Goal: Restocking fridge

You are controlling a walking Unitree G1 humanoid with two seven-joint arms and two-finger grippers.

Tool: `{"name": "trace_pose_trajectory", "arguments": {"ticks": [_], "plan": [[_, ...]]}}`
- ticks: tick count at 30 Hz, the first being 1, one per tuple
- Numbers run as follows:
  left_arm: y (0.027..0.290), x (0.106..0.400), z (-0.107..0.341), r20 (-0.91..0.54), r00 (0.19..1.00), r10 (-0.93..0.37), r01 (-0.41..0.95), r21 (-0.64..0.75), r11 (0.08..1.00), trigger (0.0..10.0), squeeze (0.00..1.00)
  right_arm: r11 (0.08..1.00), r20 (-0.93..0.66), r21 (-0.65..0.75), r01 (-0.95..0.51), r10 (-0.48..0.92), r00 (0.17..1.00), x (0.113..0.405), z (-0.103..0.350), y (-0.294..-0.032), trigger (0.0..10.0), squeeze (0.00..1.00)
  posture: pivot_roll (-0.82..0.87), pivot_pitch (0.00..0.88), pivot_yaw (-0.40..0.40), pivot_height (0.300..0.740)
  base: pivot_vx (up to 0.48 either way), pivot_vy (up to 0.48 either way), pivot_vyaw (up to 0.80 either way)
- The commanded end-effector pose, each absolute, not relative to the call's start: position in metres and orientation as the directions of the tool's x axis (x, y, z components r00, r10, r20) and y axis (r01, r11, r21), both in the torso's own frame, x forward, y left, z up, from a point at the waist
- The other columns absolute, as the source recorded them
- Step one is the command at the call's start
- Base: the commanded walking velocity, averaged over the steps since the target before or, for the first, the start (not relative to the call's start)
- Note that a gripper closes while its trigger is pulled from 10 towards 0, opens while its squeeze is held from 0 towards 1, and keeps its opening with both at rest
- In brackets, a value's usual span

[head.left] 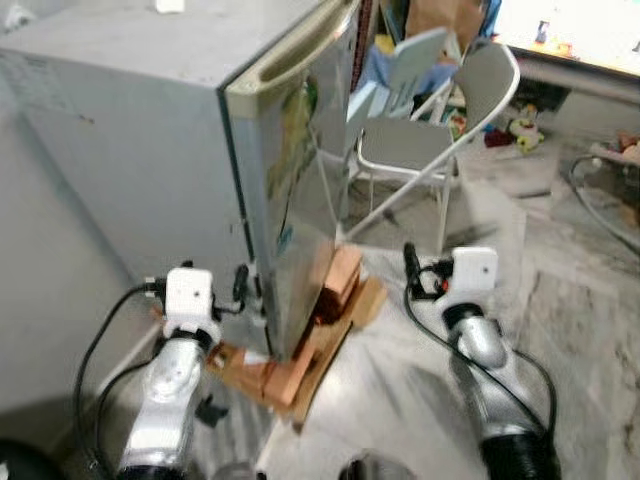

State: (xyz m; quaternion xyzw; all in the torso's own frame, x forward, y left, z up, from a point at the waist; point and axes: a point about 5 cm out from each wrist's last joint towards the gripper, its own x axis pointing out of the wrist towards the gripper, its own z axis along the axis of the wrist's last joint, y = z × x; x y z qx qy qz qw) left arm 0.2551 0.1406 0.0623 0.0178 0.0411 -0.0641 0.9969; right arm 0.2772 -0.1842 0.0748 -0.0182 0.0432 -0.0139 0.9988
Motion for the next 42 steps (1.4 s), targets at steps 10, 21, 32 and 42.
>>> {"name": "trace_pose_trajectory", "arguments": {"ticks": [10,21,32,42], "plan": [[0.14,0.257,0.063,-0.101,0.974,-0.203,0.203,-0.003,0.979,10.0,0.0,0.999,-0.074,-0.03,0.022,-0.025,0.997,0.28,0.08,-0.177,10.0,0.0,0.05,0.0,-0.038,0.74,0.0,0.0,-0.46],[0.136,0.267,0.062,-0.112,0.961,-0.252,0.254,0.006,0.967,10.0,0.0,0.999,-0.069,-0.039,0.035,-0.037,0.997,0.277,0.081,-0.182,10.0,0.0,0.03,0.0,-0.028,0.74,0.0,0.0,-0.73],[0.157,0.28,0.064,-0.119,0.982,-0.15,0.156,0.043,0.987,10.0,0.0,0.998,-0.075,-0.044,0.044,-0.047,0.996,0.271,0.079,-0.183,10.0,0.0,0.02,0.0,-0.023,0.74,0.0,0.0,0.0],[0.164,0.272,0.054,-0.168,0.975,-0.144,0.161,0.09,0.983,10.0,0.0,0.999,-0.089,-0.034,0.026,-0.029,0.996,0.27,0.077,-0.181,10.0,0.0,0.03,0.0,-0.024,0.74,0.0,0.0,0.0]]}}
